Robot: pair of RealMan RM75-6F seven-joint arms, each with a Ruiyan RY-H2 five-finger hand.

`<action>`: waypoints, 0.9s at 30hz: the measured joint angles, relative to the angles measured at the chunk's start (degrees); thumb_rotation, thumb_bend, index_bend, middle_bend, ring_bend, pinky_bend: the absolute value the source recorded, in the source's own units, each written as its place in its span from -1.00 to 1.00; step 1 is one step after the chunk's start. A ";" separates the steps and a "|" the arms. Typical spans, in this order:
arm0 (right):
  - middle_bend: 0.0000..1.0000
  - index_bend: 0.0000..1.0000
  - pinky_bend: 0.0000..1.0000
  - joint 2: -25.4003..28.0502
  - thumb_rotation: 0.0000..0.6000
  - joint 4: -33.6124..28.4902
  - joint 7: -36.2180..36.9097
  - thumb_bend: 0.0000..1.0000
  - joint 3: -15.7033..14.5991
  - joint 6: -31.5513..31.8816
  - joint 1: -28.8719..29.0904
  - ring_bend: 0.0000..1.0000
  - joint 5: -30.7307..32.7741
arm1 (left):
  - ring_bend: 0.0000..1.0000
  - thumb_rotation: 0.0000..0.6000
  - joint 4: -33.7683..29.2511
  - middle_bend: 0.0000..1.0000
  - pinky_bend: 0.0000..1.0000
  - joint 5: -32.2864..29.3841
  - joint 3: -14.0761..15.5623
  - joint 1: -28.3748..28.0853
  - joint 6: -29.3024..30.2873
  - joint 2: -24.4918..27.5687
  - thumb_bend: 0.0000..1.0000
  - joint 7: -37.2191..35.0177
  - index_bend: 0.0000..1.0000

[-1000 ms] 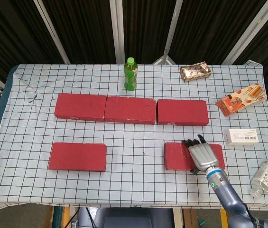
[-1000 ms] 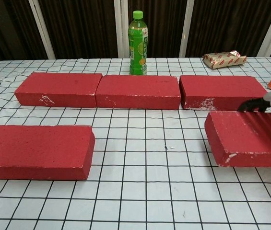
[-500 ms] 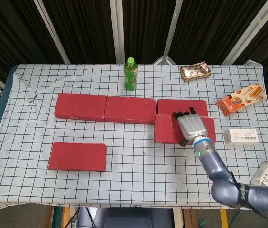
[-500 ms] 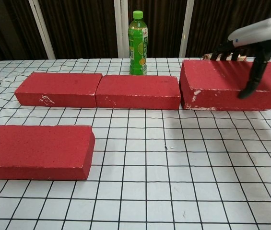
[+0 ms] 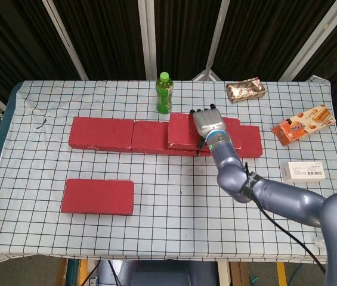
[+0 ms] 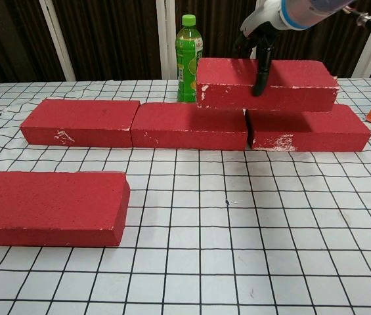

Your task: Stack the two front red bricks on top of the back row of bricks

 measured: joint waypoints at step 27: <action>-0.43 -0.48 -1.00 -10.90 1.00 17.56 7.54 -0.61 -9.92 -11.68 6.71 -0.52 1.75 | -1.00 1.00 0.59 -1.00 -0.83 -3.00 -0.40 -1.21 -0.63 -1.33 -0.93 3.18 -0.85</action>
